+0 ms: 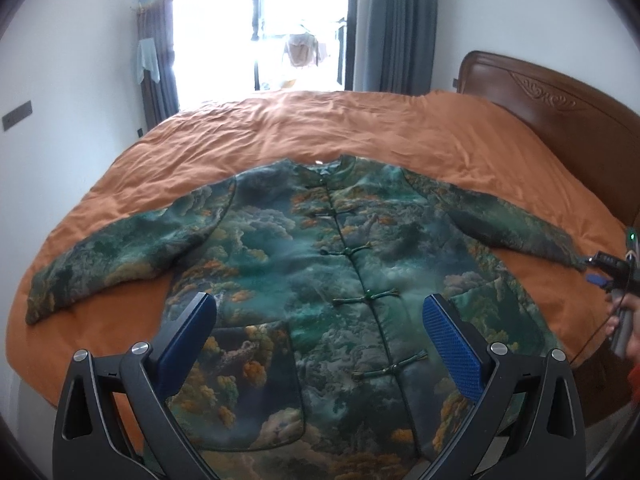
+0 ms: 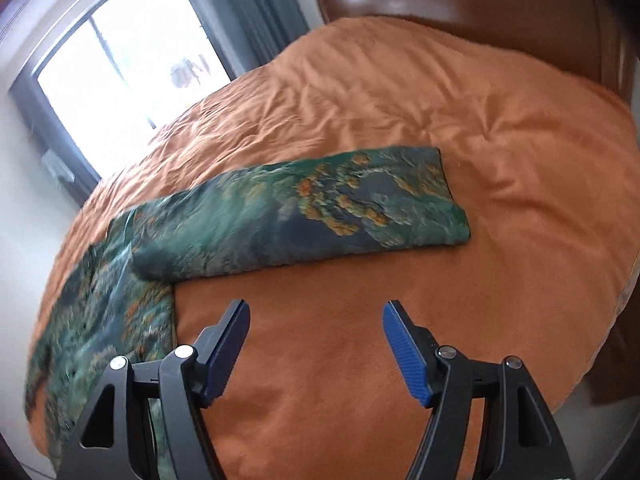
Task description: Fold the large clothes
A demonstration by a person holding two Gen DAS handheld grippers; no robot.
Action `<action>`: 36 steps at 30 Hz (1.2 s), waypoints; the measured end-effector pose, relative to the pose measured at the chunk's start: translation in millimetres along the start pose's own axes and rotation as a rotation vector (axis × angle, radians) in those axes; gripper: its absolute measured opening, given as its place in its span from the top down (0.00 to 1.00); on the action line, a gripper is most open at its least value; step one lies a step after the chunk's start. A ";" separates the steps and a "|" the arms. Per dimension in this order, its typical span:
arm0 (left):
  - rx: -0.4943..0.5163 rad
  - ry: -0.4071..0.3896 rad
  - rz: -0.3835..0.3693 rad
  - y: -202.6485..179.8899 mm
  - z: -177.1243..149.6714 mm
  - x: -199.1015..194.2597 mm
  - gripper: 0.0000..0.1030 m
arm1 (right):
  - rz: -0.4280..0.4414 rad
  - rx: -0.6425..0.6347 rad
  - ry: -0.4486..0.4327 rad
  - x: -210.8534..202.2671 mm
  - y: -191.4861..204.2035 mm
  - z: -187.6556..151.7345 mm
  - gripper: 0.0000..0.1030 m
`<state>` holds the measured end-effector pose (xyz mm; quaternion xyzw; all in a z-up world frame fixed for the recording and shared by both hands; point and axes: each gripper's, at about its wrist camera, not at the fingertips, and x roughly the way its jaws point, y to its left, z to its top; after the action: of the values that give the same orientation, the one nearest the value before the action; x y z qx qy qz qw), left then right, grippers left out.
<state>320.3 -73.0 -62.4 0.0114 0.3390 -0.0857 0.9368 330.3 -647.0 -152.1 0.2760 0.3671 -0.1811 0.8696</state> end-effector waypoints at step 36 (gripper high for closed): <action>-0.048 0.081 0.007 19.7 -17.3 21.3 0.00 | 0.134 -0.510 -0.466 -64.3 214.5 14.0 0.90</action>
<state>328.8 -55.4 -90.0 -0.0063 0.3787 -0.0738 0.9225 406.1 -480.6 -22.0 0.0246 0.1734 -0.0840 0.9810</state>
